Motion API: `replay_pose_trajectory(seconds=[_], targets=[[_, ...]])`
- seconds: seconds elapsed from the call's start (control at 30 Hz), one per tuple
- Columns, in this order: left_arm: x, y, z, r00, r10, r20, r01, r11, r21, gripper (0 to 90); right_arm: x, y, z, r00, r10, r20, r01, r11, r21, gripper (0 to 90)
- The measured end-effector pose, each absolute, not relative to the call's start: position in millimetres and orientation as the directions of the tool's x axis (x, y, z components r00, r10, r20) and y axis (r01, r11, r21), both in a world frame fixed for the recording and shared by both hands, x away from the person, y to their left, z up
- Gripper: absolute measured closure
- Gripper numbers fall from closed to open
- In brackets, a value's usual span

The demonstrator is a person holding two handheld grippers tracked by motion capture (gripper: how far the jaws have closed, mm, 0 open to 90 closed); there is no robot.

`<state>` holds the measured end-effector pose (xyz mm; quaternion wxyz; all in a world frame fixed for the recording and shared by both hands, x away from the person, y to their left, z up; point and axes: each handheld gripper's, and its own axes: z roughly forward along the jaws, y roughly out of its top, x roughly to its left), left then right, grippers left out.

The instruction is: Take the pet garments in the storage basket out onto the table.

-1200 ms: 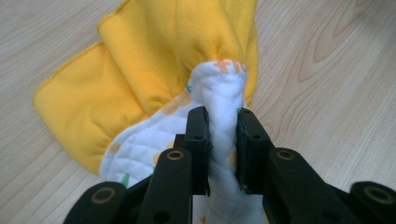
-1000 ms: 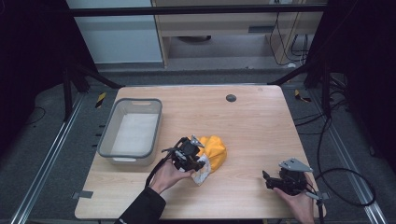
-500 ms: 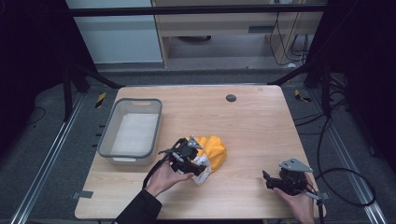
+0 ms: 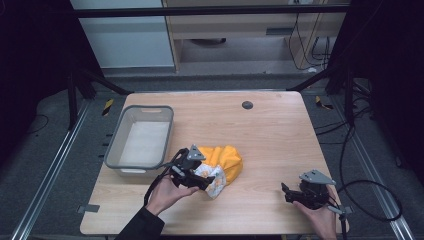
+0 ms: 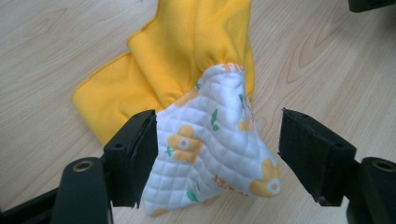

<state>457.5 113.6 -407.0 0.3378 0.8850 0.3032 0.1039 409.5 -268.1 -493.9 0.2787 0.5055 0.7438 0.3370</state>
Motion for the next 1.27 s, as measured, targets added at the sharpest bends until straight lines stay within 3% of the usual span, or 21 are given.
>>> replay_pose_trajectory(seconds=[0.7, 1.27], targets=[[424.2, 173.6, -432.8, 0.730, 0.682, -0.047, 0.486, -0.470, 0.737, 23.7, 409.6, -267.9, -494.6, -0.332, 0.941, -0.071, 0.565, 0.258, 0.784, 10.6], [397.7, 221.7, -464.9, 0.674, 0.734, -0.080, 0.547, -0.424, 0.722, 23.2, 409.2, -267.7, -495.3, -0.333, 0.941, -0.061, 0.565, 0.251, 0.786, 9.1]])
